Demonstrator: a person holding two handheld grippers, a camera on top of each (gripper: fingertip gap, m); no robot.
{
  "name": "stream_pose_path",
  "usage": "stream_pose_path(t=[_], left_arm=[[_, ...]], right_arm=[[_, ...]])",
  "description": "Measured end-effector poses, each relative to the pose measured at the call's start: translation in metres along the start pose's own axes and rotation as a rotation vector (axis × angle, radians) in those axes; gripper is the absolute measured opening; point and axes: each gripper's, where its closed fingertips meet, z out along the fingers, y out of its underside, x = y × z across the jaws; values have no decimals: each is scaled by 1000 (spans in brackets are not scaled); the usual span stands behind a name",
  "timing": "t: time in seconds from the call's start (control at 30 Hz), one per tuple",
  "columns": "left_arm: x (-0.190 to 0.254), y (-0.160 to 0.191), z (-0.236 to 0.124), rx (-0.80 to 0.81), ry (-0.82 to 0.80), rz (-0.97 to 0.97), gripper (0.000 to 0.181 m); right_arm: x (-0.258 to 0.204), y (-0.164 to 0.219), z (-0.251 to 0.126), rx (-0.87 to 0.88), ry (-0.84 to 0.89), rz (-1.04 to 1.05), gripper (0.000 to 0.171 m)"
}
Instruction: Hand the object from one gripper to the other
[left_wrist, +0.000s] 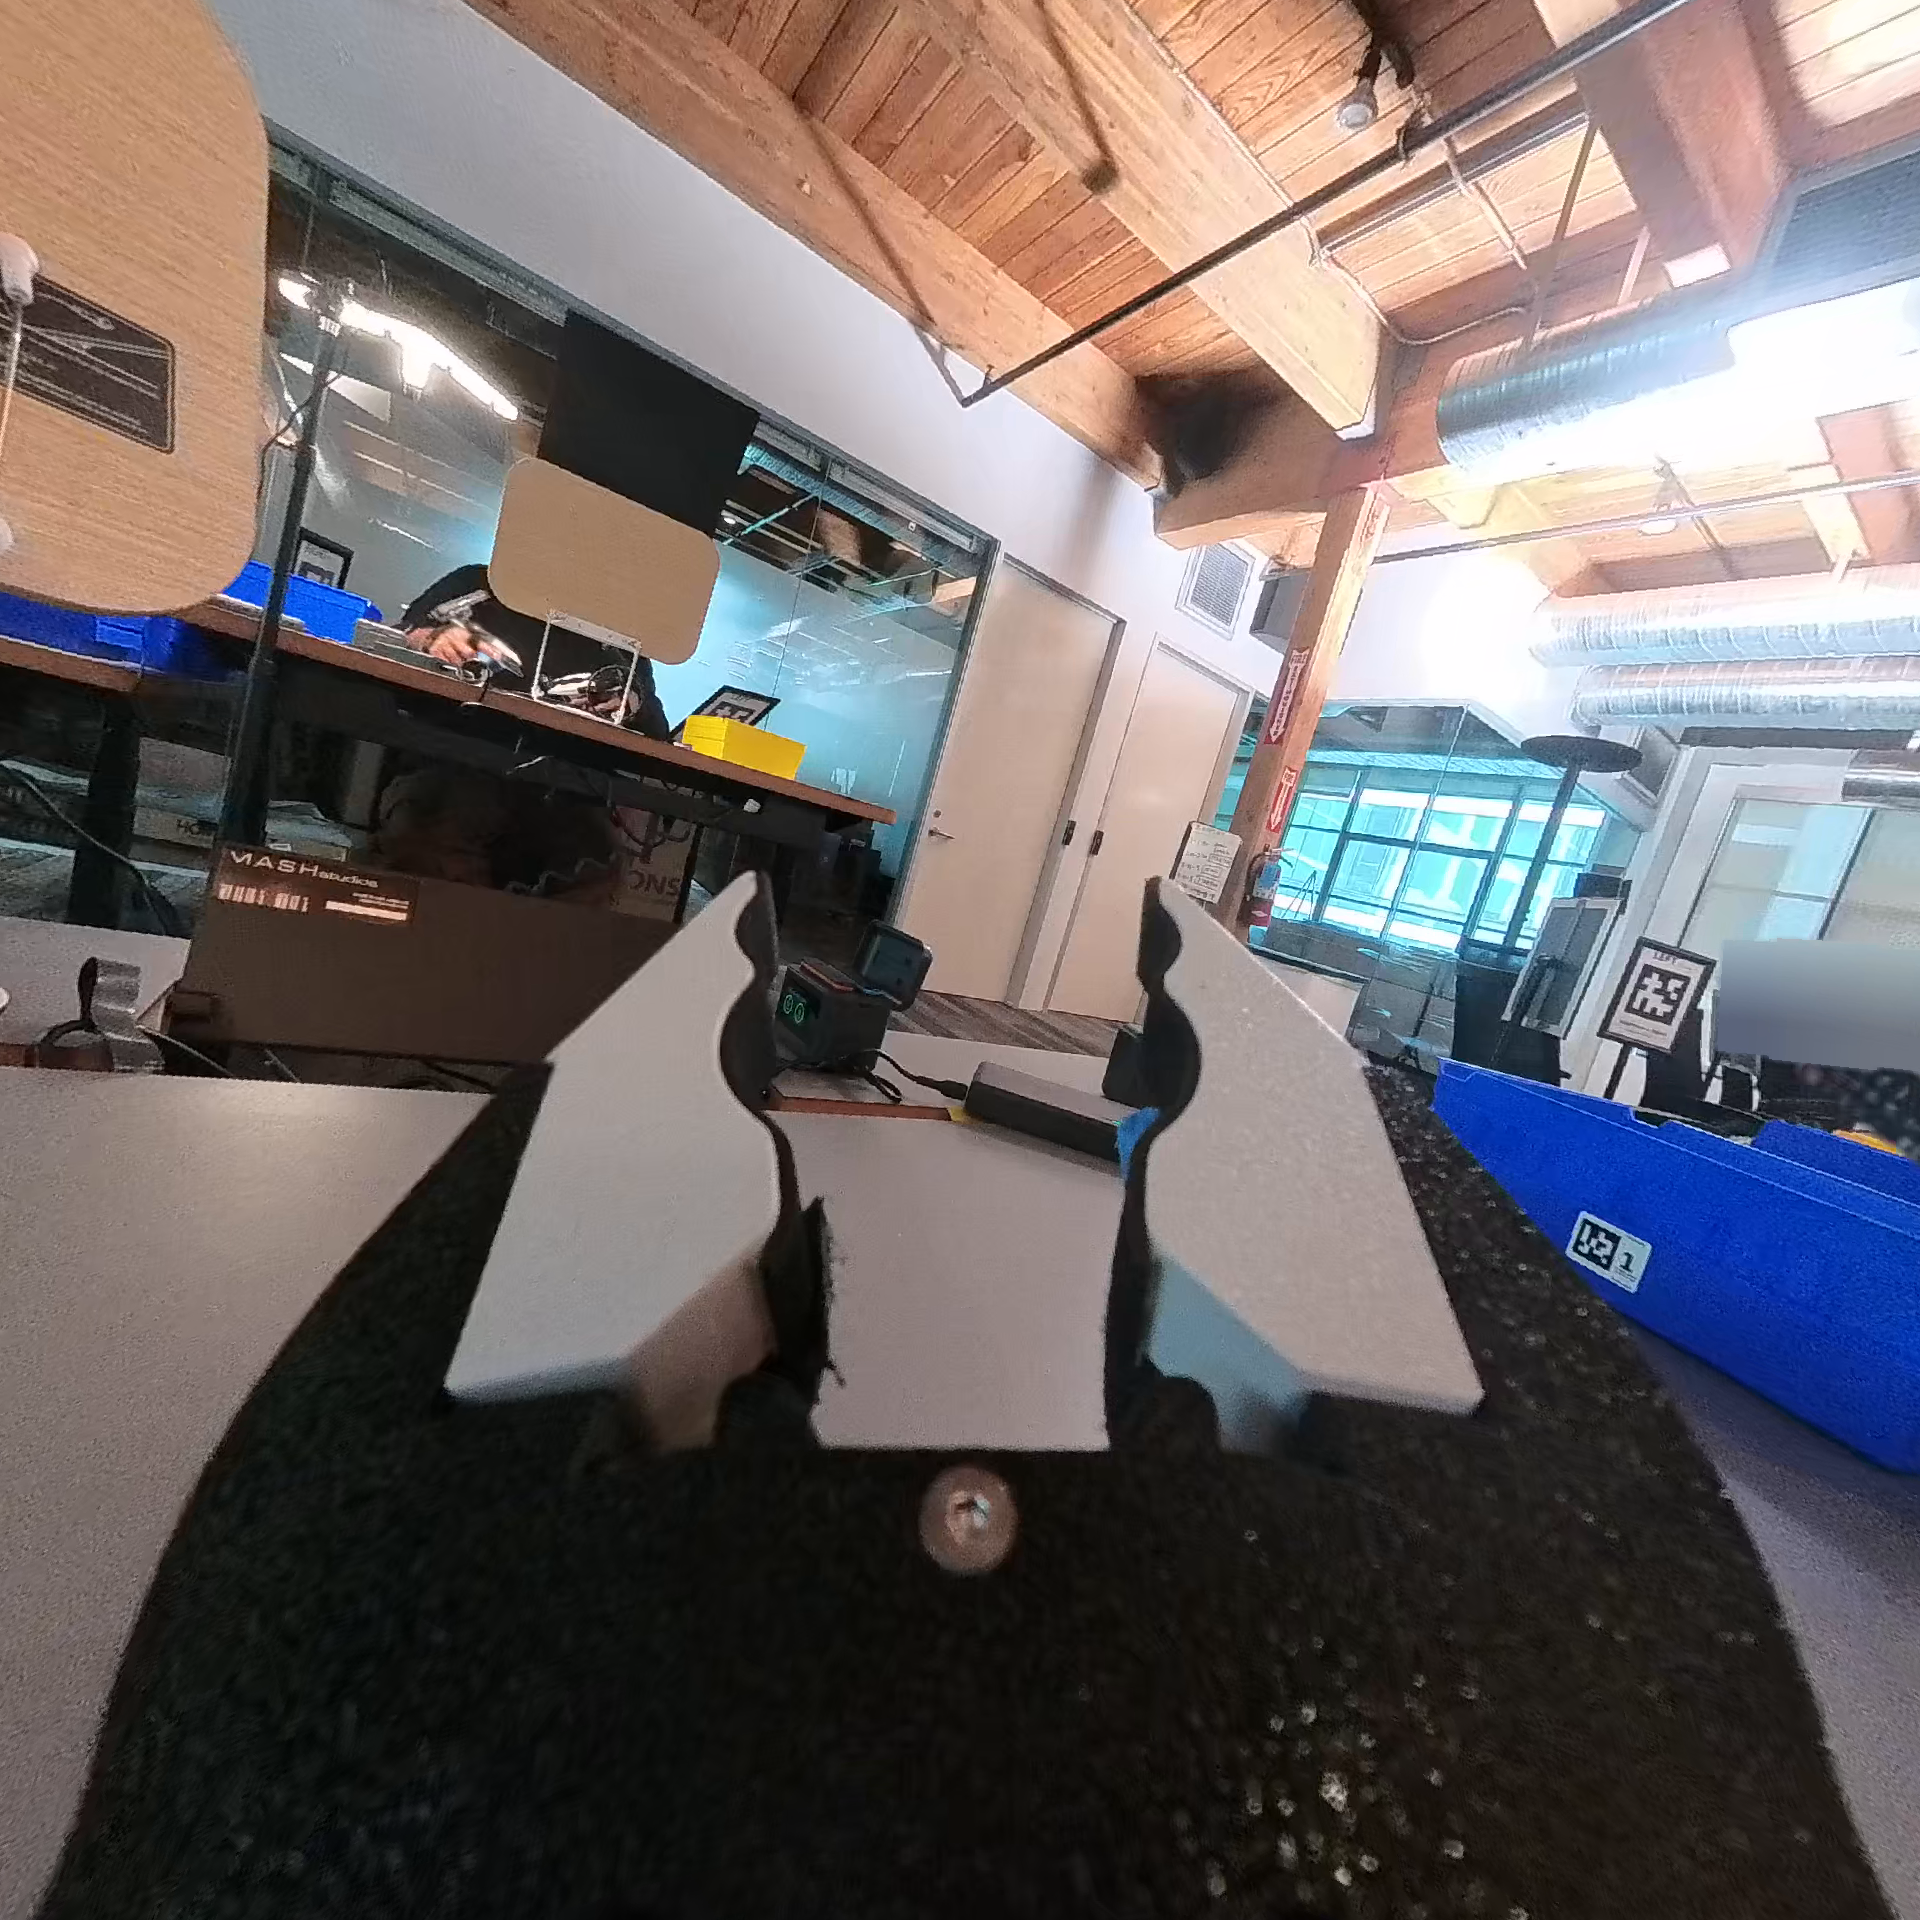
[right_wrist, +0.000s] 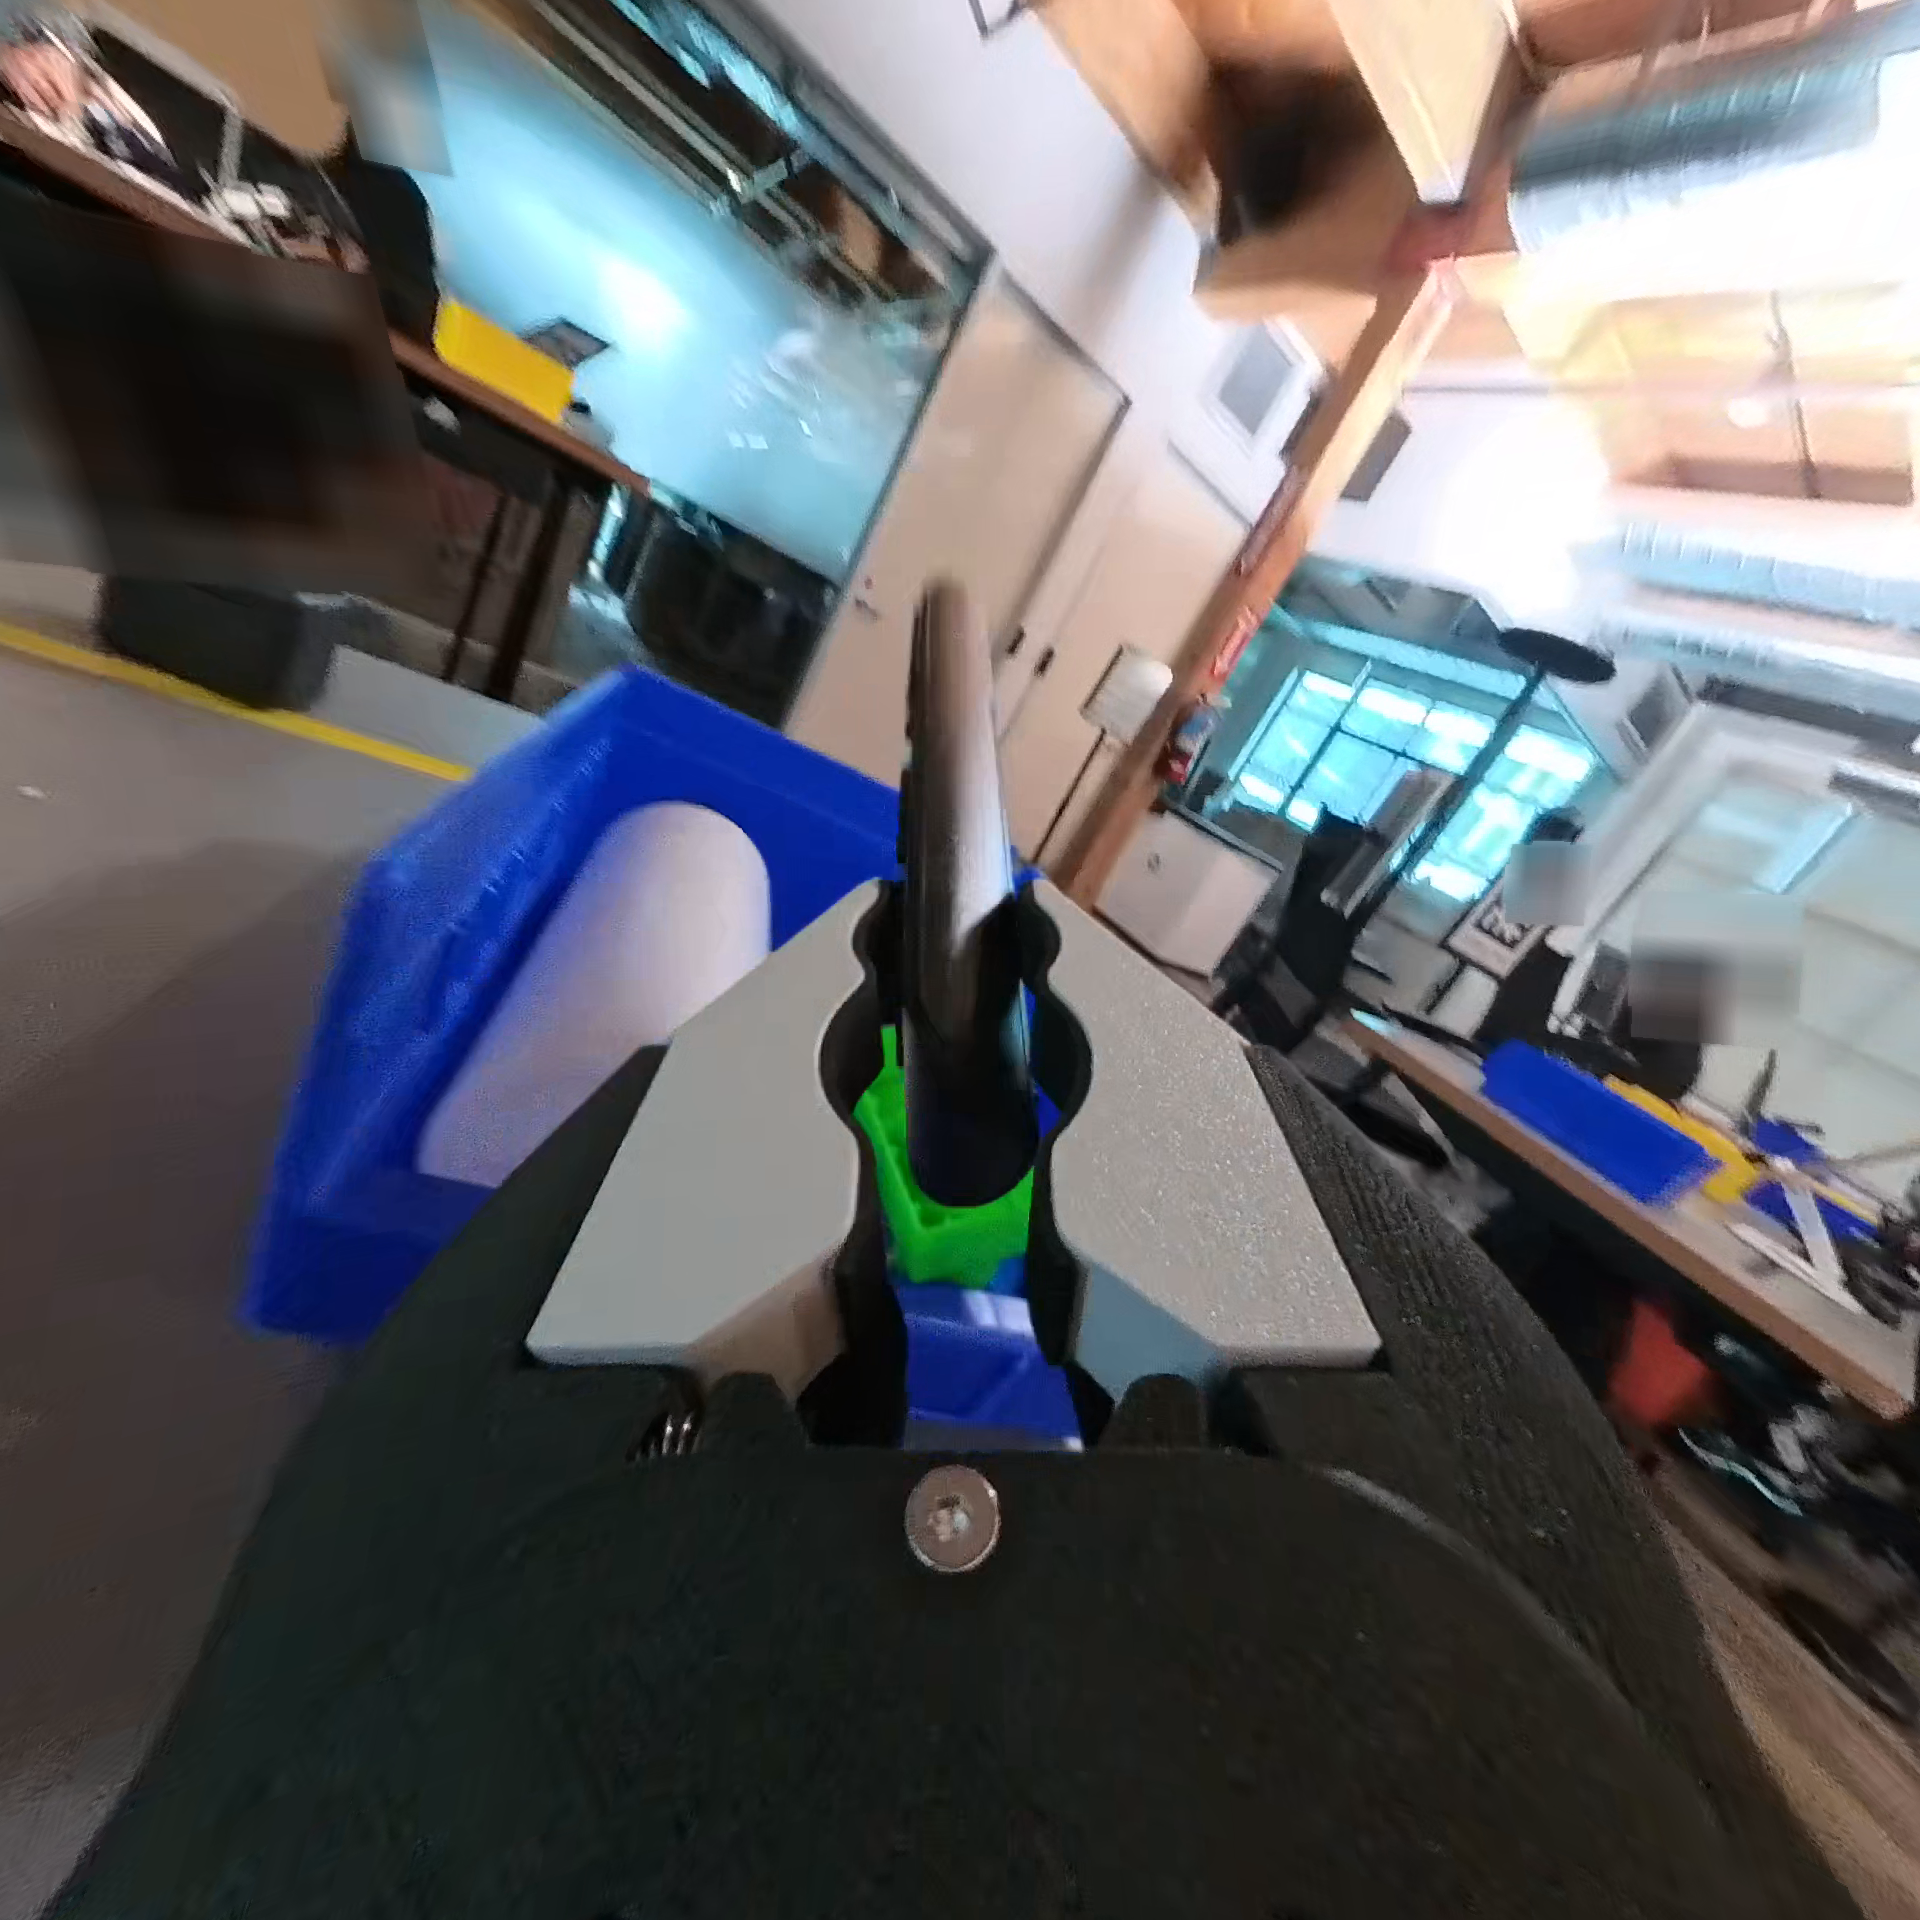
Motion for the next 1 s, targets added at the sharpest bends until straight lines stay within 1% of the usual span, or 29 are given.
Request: stream_pose_path(t=[0.07,0.23,0.4,0.5,0.53,0.57,0.6,0.7,0.77,0.8,0.9,1.0], left_arm=[[0,0,0,-3,2,-3,67],[1,1,1,-8,6,-1,67],[1,1,0,-6,6,-3,67],[0,1,0,-5,7,-12,67],[0,1,0,-4,6,-14,67],[-1,1,0,-3,5,-15,67],[-1,1,0,-3,5,-15,67],[-1,0,0,-1,4,-16,67],[0,1,0,-3,4,-13,67],[0,1,1,-6,5,-11,67],[4,4,2,-23,15,8,67],[8,9,5,-51,19,44,67]], right_arm=[[6,12,5,-52,12,11,18],[6,9,6,-32,16,-3,16],[-5,16,14,-66,-54,28,16],[-16,19,25,-91,-129,37,17],[-22,21,28,-106,-160,56,25],[-26,22,28,-117,-180,77,37],[-28,20,28,-110,-188,92,40],[-23,-1,19,-3,-145,78,39],[-24,-24,6,111,-127,70,31],[-31,-40,-2,178,-145,68,29],[-79,-80,-32,334,-305,83,26],[-152,-109,-65,404,-583,172,26]])
